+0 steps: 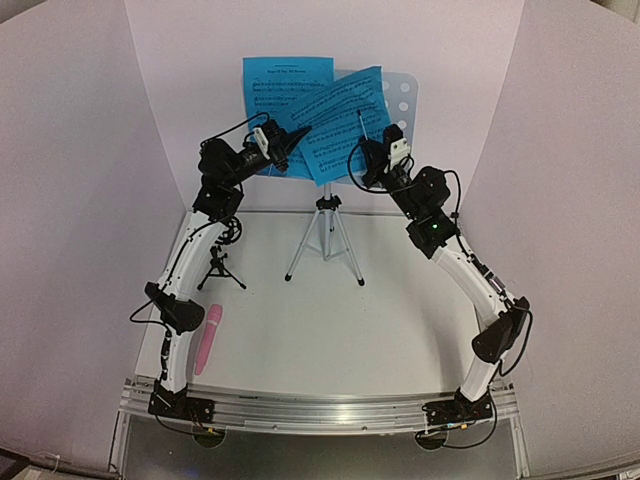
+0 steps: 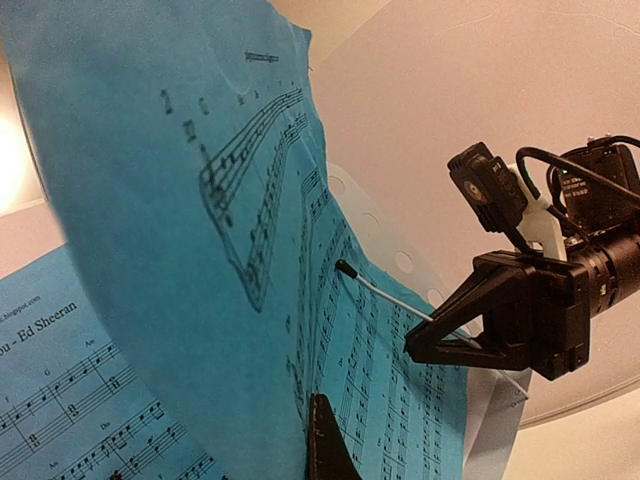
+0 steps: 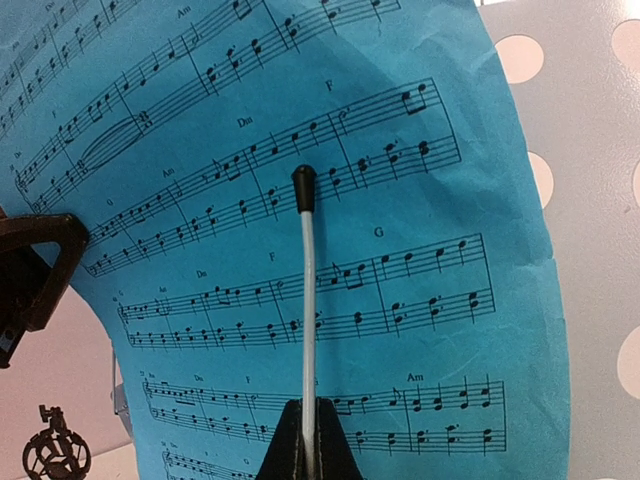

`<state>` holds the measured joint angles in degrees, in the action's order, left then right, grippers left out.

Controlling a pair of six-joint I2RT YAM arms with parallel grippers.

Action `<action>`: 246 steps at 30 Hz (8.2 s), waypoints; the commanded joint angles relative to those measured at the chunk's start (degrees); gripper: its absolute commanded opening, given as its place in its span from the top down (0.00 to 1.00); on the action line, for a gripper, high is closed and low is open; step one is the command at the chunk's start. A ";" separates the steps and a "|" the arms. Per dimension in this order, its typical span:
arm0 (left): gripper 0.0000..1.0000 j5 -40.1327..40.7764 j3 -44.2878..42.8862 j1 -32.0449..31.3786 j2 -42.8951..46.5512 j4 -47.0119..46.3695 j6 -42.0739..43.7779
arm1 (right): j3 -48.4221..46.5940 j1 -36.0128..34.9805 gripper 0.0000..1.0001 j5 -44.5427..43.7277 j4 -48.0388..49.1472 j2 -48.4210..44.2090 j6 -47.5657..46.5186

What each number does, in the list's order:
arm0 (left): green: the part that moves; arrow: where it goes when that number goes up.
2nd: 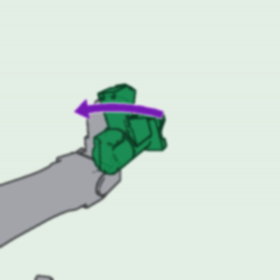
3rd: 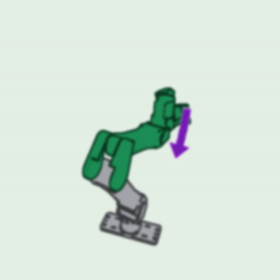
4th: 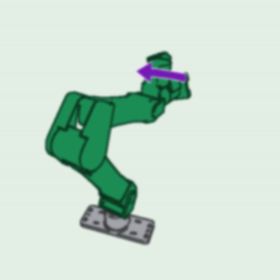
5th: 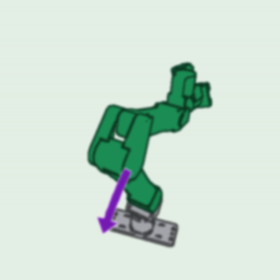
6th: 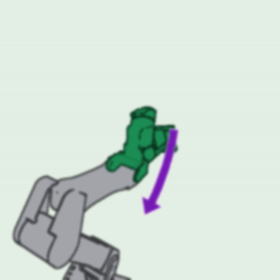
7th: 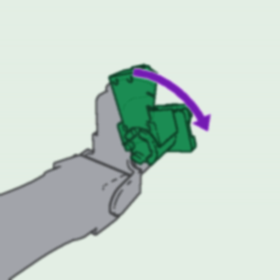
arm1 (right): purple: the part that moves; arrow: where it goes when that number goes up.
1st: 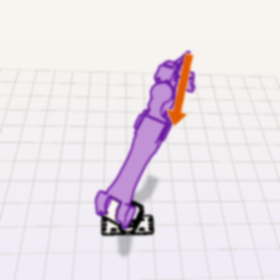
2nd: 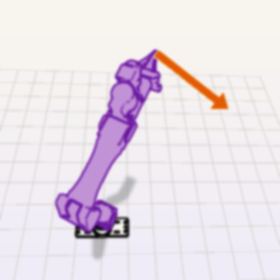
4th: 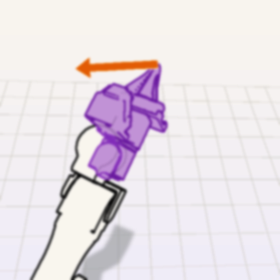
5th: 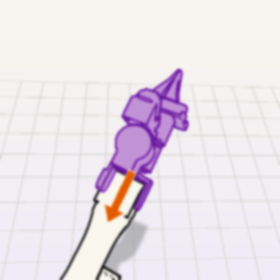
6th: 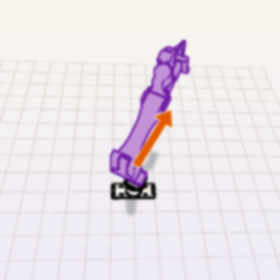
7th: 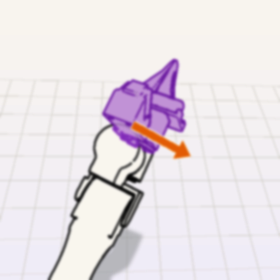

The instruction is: Set up the instrument practice props

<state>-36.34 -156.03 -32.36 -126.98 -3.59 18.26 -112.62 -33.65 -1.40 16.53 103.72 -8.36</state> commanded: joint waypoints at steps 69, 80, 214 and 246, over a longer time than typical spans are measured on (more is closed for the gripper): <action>1.00 -6.54 2.43 -0.42 -1.24 -8.14 21.50 | -19.36 6.13 0.29 14.96 -12.93 -1.17 -2.03; 1.00 -7.33 2.69 -0.42 -0.63 -6.70 22.45 | -19.44 6.18 0.27 19.37 -13.17 -3.20 -10.95; 1.00 6.80 2.18 -0.25 0.87 -4.17 -31.08 | -4.48 5.87 0.72 13.70 -27.24 -4.77 18.02; 1.00 5.87 2.28 -0.25 0.68 -4.42 -29.43 | -4.44 -1.59 0.94 -7.75 -27.87 -5.21 -0.16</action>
<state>-30.26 -152.57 -32.58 -125.95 -6.11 -11.92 -115.40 -35.05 -8.92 -11.67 97.54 -7.49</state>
